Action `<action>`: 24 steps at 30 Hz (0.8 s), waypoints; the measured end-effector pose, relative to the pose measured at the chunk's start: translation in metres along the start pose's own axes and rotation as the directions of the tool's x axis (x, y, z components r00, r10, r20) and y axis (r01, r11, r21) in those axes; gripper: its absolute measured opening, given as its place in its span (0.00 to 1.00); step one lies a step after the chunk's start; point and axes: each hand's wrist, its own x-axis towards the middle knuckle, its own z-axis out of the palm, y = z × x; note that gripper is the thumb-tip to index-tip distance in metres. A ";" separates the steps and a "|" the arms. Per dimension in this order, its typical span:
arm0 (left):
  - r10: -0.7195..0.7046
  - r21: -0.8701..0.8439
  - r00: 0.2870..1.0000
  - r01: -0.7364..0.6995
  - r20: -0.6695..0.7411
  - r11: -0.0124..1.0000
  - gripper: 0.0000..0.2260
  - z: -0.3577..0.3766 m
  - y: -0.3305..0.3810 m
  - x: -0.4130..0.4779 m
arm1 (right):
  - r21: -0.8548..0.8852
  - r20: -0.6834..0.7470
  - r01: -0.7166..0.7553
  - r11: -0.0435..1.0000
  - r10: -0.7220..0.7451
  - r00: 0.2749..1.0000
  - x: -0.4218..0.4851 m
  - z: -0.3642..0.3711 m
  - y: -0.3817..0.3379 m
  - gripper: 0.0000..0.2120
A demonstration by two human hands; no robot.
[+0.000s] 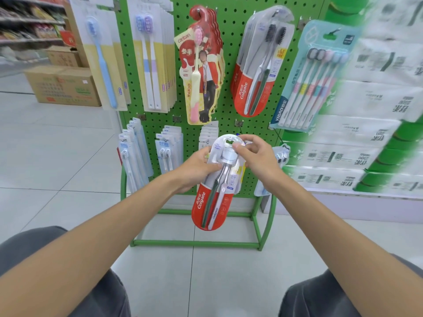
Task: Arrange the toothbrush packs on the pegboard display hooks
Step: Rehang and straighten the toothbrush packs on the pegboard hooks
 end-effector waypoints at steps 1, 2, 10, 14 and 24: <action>-0.011 -0.025 1.000 0.011 -0.004 1.000 0.16 0.000 0.000 0.000 | 0.037 -0.025 -0.016 0.999 0.017 1.000 -0.001 0.000 0.000 0.12; -0.013 -0.025 1.000 0.013 0.003 1.000 0.16 0.001 0.000 0.001 | 0.069 -0.054 -0.029 0.997 0.033 0.998 -0.001 0.001 0.000 0.09; -0.008 -0.148 0.989 -0.015 -0.149 0.989 0.20 0.002 0.011 0.010 | 0.131 -0.071 -0.028 0.991 0.038 0.997 0.000 0.001 0.005 0.05; 0.097 0.059 0.975 -0.086 -0.200 0.995 0.08 0.008 0.027 0.017 | 0.129 -0.059 -0.029 0.991 0.037 0.998 0.004 -0.004 0.003 0.05; 0.251 0.467 0.949 -0.138 -0.189 0.873 0.02 -0.013 0.134 0.019 | -0.176 -0.048 0.248 0.953 -0.260 0.965 0.039 -0.042 -0.079 0.10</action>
